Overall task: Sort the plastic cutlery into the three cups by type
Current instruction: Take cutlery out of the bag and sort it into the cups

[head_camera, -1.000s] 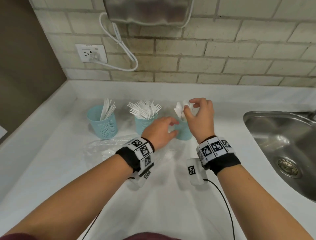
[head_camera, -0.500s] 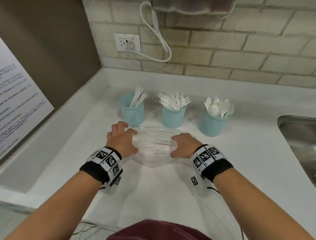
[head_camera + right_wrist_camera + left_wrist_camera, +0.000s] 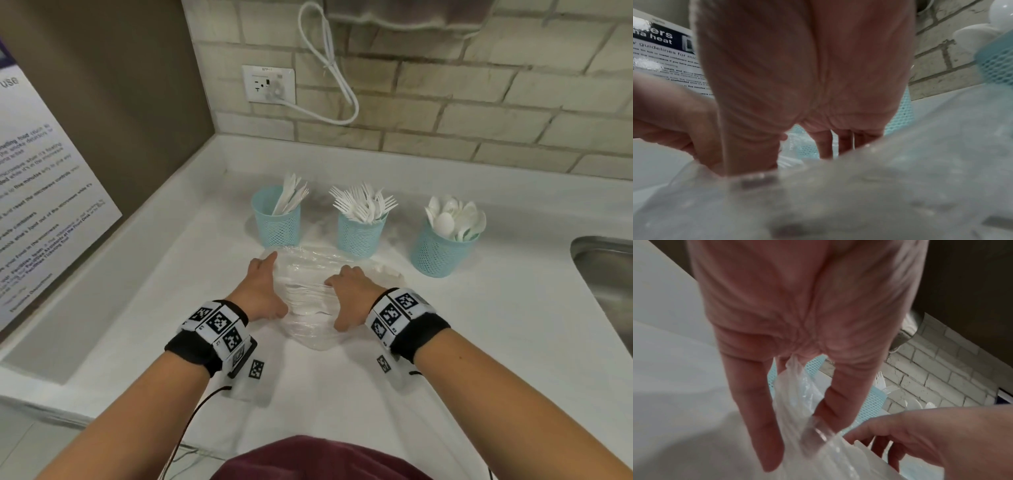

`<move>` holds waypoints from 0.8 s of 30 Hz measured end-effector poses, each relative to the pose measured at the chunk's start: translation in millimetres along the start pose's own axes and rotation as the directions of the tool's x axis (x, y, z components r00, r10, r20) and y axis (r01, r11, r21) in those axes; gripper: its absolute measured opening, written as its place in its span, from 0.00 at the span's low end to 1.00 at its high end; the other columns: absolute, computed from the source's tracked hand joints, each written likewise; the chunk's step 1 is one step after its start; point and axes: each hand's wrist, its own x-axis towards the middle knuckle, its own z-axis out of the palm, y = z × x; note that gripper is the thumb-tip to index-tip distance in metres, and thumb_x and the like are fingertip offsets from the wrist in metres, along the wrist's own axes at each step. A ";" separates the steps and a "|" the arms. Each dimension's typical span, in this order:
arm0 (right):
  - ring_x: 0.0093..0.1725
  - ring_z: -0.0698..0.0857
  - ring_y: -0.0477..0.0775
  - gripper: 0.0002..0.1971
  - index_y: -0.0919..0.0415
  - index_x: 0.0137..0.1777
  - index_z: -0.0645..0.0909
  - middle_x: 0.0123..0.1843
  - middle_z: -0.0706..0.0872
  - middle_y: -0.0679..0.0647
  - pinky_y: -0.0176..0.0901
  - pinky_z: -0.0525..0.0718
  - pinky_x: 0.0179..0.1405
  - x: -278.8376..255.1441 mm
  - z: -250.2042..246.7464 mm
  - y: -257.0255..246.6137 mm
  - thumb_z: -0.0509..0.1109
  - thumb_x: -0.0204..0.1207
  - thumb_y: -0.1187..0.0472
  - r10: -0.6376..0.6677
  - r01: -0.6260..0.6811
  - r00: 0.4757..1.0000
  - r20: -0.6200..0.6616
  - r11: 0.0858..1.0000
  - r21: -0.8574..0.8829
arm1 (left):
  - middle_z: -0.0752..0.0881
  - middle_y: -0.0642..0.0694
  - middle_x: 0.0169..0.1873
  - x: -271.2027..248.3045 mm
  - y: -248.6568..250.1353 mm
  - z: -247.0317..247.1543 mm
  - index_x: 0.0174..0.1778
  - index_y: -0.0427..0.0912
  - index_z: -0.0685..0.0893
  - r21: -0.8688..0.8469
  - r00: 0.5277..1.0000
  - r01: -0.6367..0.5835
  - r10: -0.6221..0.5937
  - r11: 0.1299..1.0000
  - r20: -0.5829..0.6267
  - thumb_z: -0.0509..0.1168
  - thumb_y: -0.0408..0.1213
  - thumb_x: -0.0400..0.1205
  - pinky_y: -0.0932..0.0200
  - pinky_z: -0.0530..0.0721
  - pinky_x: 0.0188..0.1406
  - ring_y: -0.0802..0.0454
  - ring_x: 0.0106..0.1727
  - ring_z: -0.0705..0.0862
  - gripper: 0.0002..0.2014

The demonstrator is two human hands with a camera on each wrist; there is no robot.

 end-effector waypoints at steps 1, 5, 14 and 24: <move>0.72 0.66 0.58 0.44 0.58 0.78 0.63 0.71 0.68 0.58 0.50 0.76 0.68 1.5 0.1 -1.8 0.79 0.61 0.56 -0.019 0.019 1.000 -0.018 1.000 0.017 | 0.58 0.45 0.76 0.1 0.3 0.3 0.84 0.45 0.47 -0.019 1.000 -0.009 0.009 1.000 0.000 0.71 0.21 0.66 0.59 0.81 0.45 0.43 0.68 0.74 0.54; 0.66 0.75 0.57 0.39 0.55 0.73 0.67 0.65 0.77 0.54 0.51 0.71 0.69 7.5 0.8 -6.7 0.77 0.62 0.50 -0.041 0.041 0.995 -0.089 0.999 -0.002 | 0.61 0.46 0.73 -0.7 2.8 -0.9 0.84 0.46 0.49 -0.105 0.998 -0.065 0.062 0.992 -0.025 0.72 0.20 0.65 0.59 0.82 0.48 0.45 0.65 0.74 0.55; 0.57 0.82 0.60 0.24 0.62 0.64 0.77 0.60 0.79 0.59 0.52 0.82 0.59 12.0 6.0 3.1 0.70 0.73 0.48 -0.002 0.004 0.994 -0.107 1.000 0.021 | 0.61 0.46 0.69 2.2 2.5 -10.3 0.84 0.46 0.48 -0.170 0.994 -0.094 0.082 0.981 -0.072 0.70 0.20 0.67 0.65 0.81 0.28 0.47 0.56 0.77 0.53; 0.60 0.81 0.59 0.26 0.61 0.67 0.73 0.62 0.81 0.59 0.50 0.81 0.61 10.0 9.6 22.7 0.72 0.72 0.51 0.000 -0.002 0.998 -0.056 0.999 -0.039 | 0.60 0.46 0.71 5.9 -0.6 -15.0 0.84 0.46 0.48 -0.146 0.995 -0.073 0.063 0.987 -0.075 0.70 0.21 0.67 0.62 0.83 0.34 0.46 0.57 0.78 0.52</move>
